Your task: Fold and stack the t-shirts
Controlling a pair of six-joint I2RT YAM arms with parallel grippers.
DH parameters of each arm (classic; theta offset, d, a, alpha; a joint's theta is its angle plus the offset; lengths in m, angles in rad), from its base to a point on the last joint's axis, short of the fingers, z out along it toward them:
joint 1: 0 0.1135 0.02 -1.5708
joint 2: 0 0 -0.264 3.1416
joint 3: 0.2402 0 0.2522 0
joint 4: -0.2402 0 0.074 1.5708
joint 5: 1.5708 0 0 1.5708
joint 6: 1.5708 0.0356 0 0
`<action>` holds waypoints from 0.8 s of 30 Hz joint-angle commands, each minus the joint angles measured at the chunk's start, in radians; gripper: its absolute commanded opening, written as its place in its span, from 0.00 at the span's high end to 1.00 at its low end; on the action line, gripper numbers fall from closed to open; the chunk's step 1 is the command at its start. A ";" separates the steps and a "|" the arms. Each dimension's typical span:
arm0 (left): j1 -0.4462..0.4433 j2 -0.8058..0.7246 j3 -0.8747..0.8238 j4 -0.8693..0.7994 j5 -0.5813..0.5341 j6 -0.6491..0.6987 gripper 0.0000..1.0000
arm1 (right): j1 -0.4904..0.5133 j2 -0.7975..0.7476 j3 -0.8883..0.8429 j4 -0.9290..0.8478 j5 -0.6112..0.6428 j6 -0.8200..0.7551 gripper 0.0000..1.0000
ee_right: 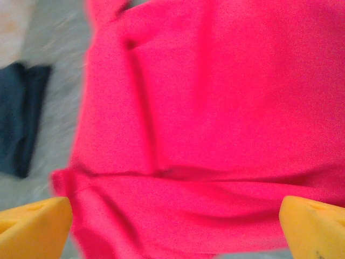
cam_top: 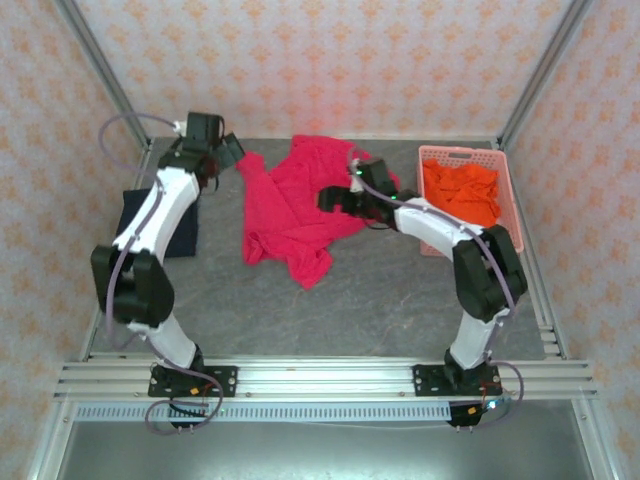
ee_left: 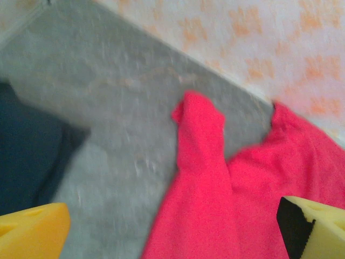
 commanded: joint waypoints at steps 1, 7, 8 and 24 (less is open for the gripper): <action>-0.093 -0.096 -0.211 0.059 -0.049 -0.183 0.00 | -0.055 -0.043 -0.044 0.007 0.087 0.020 0.02; -0.329 -0.360 -0.550 0.120 -0.161 -0.494 0.00 | -0.147 -0.021 -0.037 0.003 0.091 0.033 0.02; -0.358 -0.383 -0.596 0.145 -0.166 -0.540 0.00 | -0.154 -0.022 -0.039 0.010 0.086 0.038 0.02; -0.357 -0.099 -0.758 0.607 0.052 -0.754 0.43 | -0.162 -0.091 -0.073 0.011 0.046 0.047 0.03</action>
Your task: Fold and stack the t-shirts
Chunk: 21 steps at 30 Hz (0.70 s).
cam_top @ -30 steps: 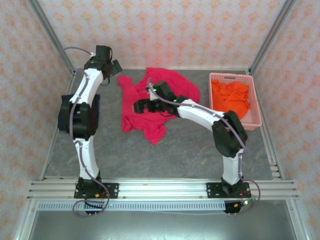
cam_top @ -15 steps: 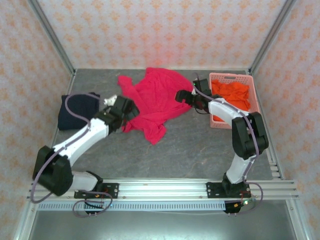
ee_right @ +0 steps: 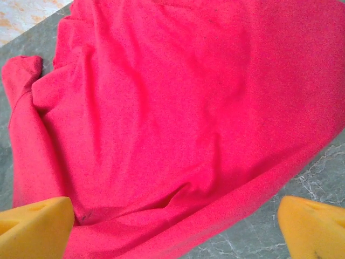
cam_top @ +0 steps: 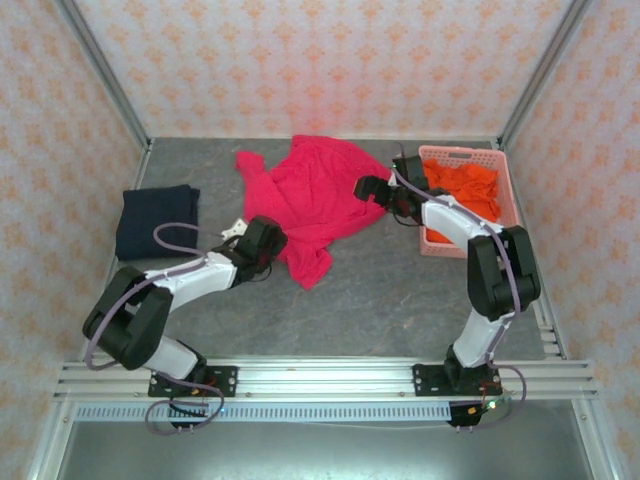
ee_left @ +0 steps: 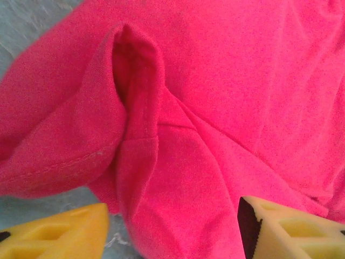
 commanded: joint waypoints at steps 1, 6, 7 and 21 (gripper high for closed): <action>0.015 0.045 0.006 0.089 0.030 -0.042 0.45 | 0.001 -0.065 -0.030 0.006 0.016 -0.005 0.03; 0.016 0.072 0.012 0.068 0.065 -0.080 0.58 | -0.007 -0.083 -0.038 -0.011 0.041 -0.020 0.02; 0.016 0.070 0.007 0.064 0.067 -0.094 0.60 | -0.010 -0.084 -0.039 -0.010 0.043 -0.018 0.02; -0.027 0.055 -0.048 0.099 0.197 -0.174 0.48 | -0.021 -0.072 -0.036 0.009 0.020 -0.001 0.02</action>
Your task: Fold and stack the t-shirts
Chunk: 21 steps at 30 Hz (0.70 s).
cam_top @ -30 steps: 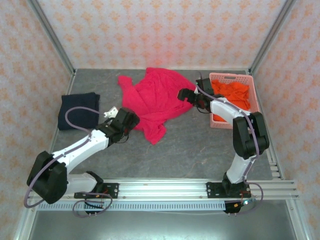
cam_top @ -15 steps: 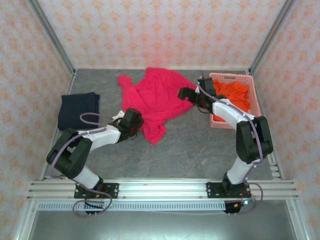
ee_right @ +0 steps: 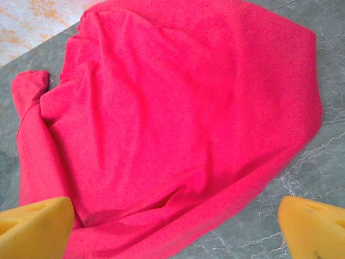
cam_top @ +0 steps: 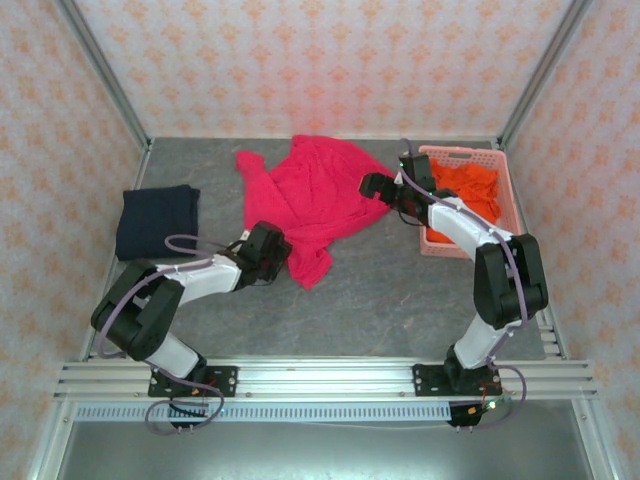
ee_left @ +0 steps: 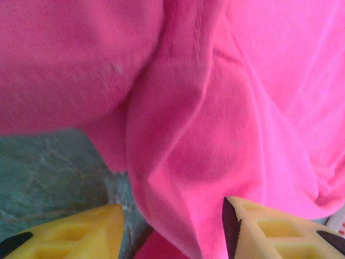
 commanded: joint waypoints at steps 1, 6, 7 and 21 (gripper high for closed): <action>-0.018 0.024 -0.006 0.056 0.048 -0.040 0.49 | -0.004 -0.018 -0.015 0.013 -0.003 0.005 0.02; -0.052 0.048 0.033 0.016 0.029 -0.015 0.55 | -0.005 -0.014 -0.015 0.010 0.010 0.004 0.02; -0.050 0.056 0.027 0.030 0.032 -0.019 0.59 | -0.006 -0.013 -0.017 0.012 0.011 0.009 0.02; 0.230 -0.170 -0.043 -0.207 0.120 0.268 1.00 | -0.021 -0.029 -0.052 -0.023 0.040 0.020 0.06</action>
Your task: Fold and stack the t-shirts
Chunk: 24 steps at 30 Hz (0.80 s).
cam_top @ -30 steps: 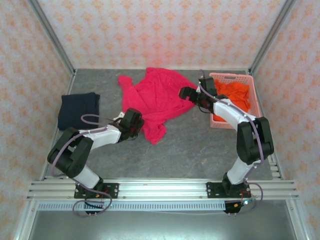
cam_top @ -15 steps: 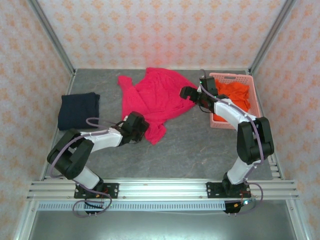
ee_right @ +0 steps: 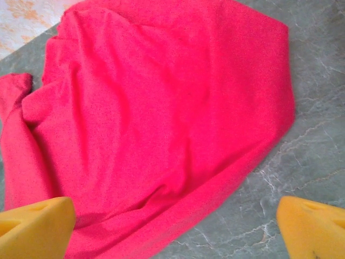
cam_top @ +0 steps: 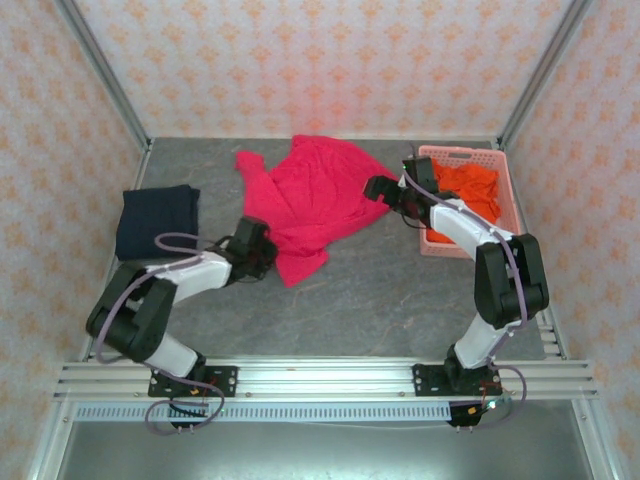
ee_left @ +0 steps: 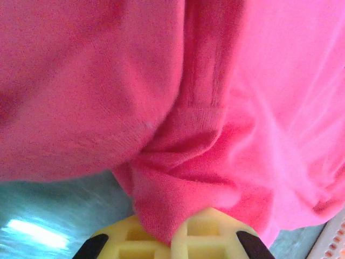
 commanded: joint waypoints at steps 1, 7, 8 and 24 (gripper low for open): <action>0.113 -0.148 -0.033 -0.186 0.028 0.166 1.00 | -0.004 -0.023 -0.024 -0.022 0.017 0.014 0.07; 0.260 -0.265 -0.012 -0.324 0.087 0.293 1.00 | 0.014 0.038 -0.064 0.022 0.003 0.065 0.14; 0.262 -0.268 -0.012 -0.325 0.089 0.298 1.00 | 0.014 0.049 -0.069 0.038 -0.003 0.077 0.18; 0.279 -0.272 -0.008 -0.328 0.078 0.321 1.00 | 0.028 0.271 0.029 0.133 -0.084 0.129 0.82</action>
